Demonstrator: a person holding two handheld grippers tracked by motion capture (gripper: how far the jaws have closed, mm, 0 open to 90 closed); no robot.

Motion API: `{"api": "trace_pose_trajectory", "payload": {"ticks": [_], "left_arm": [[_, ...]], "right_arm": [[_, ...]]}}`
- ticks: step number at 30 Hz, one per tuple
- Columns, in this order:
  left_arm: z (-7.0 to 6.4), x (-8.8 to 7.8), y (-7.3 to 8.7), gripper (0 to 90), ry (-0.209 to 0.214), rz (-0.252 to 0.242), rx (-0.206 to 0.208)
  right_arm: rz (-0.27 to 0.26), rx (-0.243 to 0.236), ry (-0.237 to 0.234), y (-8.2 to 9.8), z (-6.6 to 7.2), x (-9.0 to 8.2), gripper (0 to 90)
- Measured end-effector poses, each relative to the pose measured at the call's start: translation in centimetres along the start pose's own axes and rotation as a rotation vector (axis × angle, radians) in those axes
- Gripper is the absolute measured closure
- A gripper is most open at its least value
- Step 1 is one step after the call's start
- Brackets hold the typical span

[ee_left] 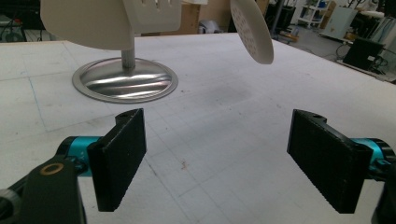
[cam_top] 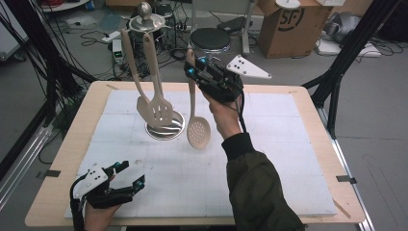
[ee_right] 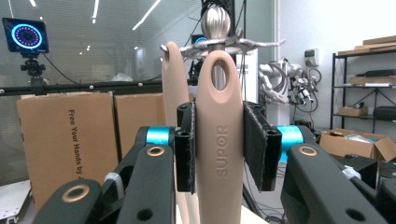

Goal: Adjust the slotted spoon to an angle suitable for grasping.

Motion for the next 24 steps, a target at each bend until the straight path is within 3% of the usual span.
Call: {"api": "trace_pose_trajectory", "payload": {"ticks": [6,17,24], "left_arm": [[0.1,0.0,0.0,20.1,-0.002,-0.003,0.001],[0.2,0.2,0.1,20.2,0.004,0.000,-0.005],[0.4,0.2,0.1,20.2,0.004,-0.005,-0.014]], "right_arm": [[-0.017,0.009,-0.008,-0.6,-0.2,1.1,67.6],[0.006,0.024,-0.028,-0.6,-0.9,2.6,67.6],[0.013,0.028,-0.049,-1.6,-0.9,4.1,67.6]]}}
Point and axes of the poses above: each handheld gripper's, and its own axes: x roughly forward along the jaws, y roughly out of its underside, z roughly to its left, the point moved 9 cm from there along x, roughly forward along the jaws, and after that the axes turned 12 degrees about x, right-handed, at the moved point
